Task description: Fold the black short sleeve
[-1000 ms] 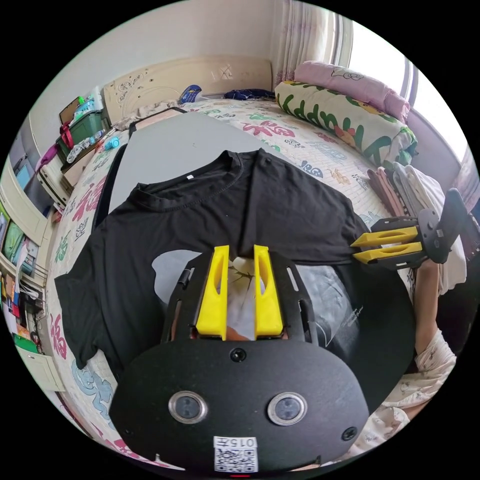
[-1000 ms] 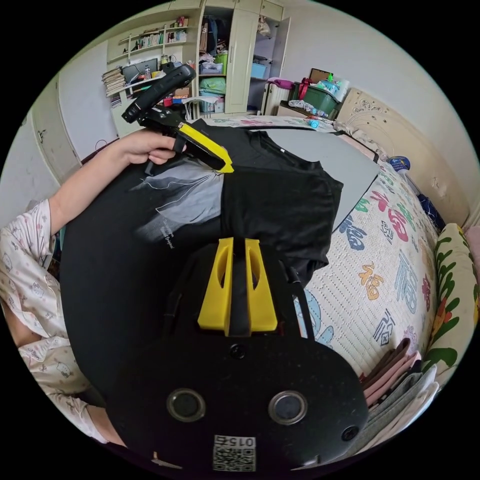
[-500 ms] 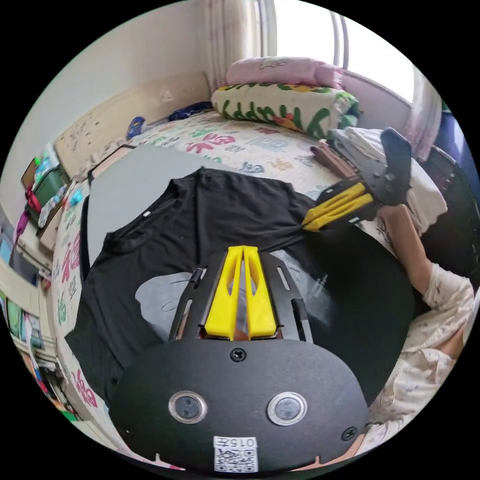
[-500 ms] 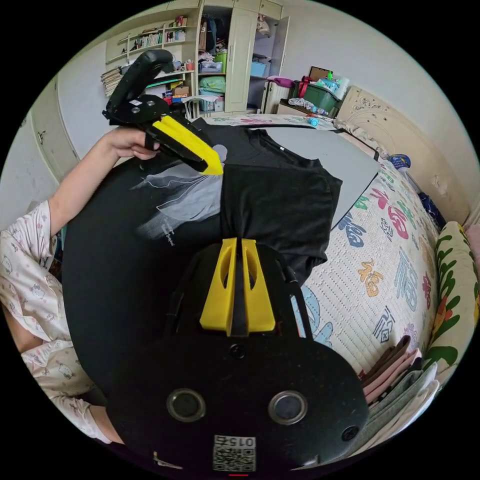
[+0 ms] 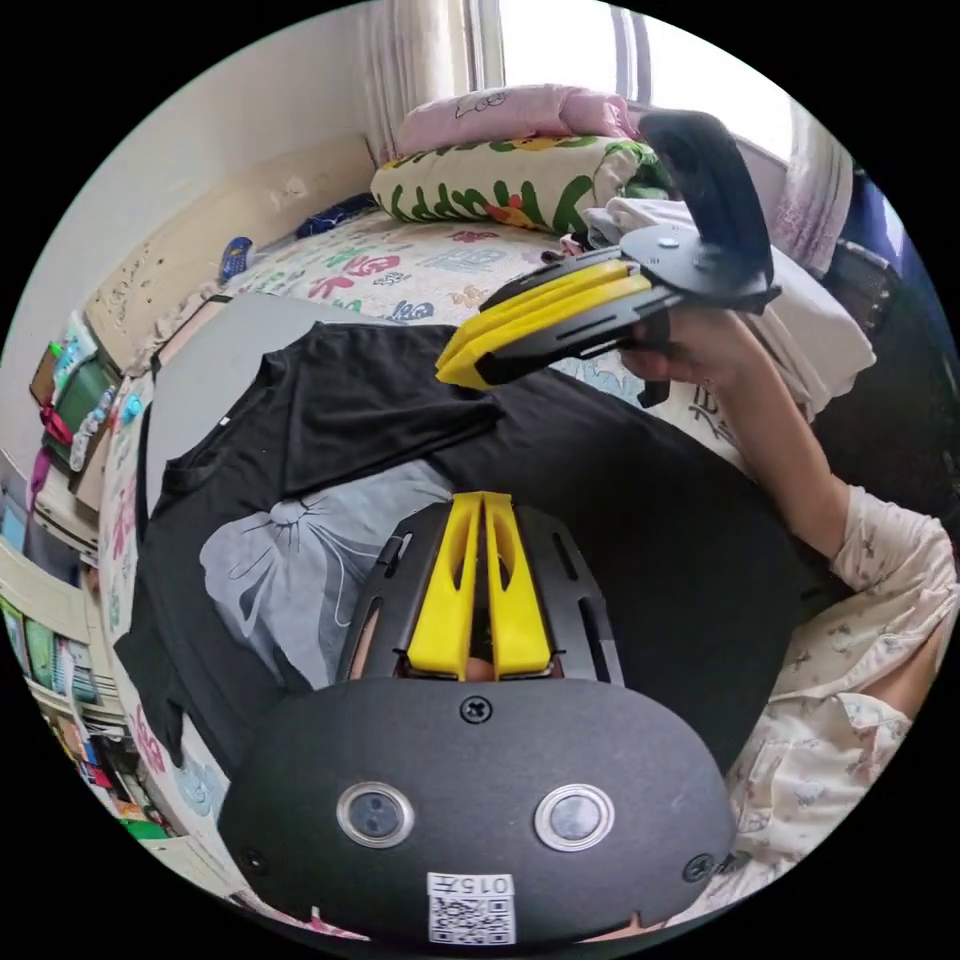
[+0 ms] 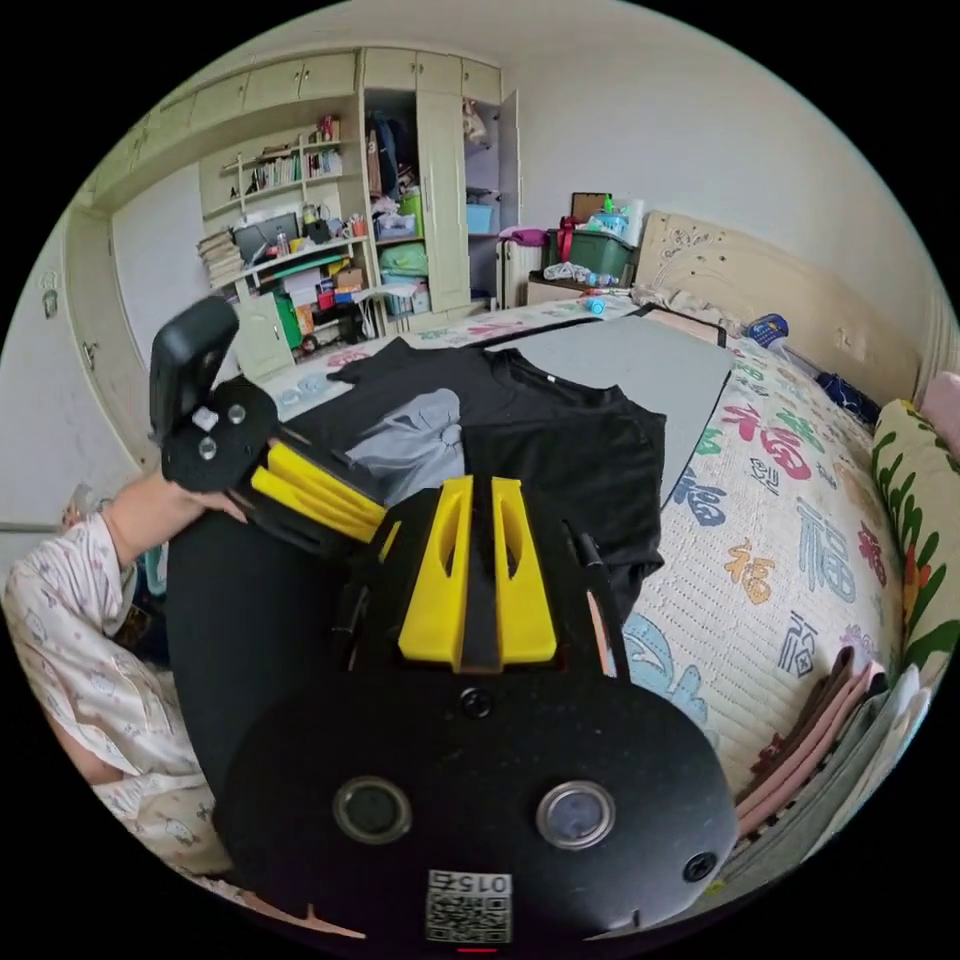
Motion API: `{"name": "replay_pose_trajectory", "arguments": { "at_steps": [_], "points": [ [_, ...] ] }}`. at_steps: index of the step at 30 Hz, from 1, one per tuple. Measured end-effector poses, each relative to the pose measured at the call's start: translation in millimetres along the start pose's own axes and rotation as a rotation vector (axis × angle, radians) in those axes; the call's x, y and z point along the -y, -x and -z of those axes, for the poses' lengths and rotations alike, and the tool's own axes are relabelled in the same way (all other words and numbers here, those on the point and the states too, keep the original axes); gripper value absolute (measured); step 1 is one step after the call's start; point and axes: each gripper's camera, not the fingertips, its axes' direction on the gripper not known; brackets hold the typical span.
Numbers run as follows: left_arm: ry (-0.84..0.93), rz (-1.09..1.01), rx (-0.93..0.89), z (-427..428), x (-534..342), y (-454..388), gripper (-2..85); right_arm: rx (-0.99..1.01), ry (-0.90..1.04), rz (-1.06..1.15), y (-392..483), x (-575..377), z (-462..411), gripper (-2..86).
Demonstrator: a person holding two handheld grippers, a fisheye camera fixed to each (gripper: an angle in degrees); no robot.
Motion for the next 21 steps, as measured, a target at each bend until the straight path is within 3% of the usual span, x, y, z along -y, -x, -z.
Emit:
{"name": "replay_pose_trajectory", "arguments": {
  "at_steps": [9,17,21],
  "points": [
    [-0.005,-0.102,0.240,167,10,-68,-0.5,-0.084,0.014,-0.116,0,31,-27,-0.2],
    [-0.059,-0.500,1.037,264,-6,-249,-0.6,-0.131,-0.013,-0.181,-19,54,-34,-0.5],
    [-0.089,-0.497,1.059,330,3,-262,-0.6,-0.175,-0.020,-0.194,-21,65,-39,-0.5]
  ]
}}
